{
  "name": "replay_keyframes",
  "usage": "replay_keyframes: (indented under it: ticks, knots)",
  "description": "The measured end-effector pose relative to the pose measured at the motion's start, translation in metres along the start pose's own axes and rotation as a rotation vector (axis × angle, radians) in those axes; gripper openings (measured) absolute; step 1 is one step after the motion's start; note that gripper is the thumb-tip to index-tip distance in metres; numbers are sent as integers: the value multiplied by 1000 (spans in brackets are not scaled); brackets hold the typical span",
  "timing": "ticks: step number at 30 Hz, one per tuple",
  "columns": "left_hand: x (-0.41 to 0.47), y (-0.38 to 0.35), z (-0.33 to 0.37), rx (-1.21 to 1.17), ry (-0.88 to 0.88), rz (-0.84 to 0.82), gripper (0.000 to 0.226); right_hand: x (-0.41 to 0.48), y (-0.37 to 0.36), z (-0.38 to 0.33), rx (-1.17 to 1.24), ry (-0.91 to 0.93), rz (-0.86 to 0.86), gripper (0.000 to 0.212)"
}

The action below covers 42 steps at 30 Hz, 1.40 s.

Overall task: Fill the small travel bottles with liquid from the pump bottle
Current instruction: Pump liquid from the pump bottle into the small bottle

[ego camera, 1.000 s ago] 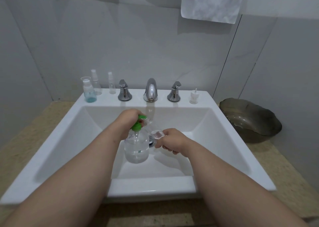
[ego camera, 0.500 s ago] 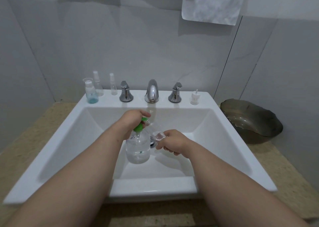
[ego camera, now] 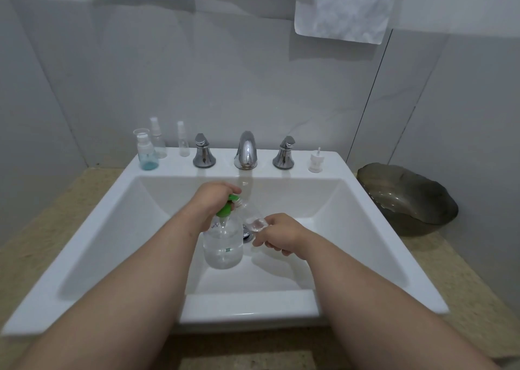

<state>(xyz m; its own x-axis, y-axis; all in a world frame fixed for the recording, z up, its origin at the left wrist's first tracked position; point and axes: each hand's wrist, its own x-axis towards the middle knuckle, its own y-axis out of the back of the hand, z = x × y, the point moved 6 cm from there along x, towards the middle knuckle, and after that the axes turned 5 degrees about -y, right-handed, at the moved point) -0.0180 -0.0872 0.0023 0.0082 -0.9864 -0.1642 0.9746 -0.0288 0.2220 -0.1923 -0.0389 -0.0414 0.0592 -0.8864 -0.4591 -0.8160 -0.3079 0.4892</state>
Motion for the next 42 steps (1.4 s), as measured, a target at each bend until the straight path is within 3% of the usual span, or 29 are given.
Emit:
replay_keyframes:
  ticks: [3,10,28,42]
  knots:
    - [-1,2,-4,-106,47,21,8,1,0,0,4,4,0,16]
    - [4,1,-6,-218,98,23,16,1,1,0,9,7,0,18]
    - [-8,-5,7,-30,52,-42,27,-1,0,-2,17,8,-3,16]
    - [-1,-2,9,138,13,-22,52,-3,0,0,-14,-11,-10,16]
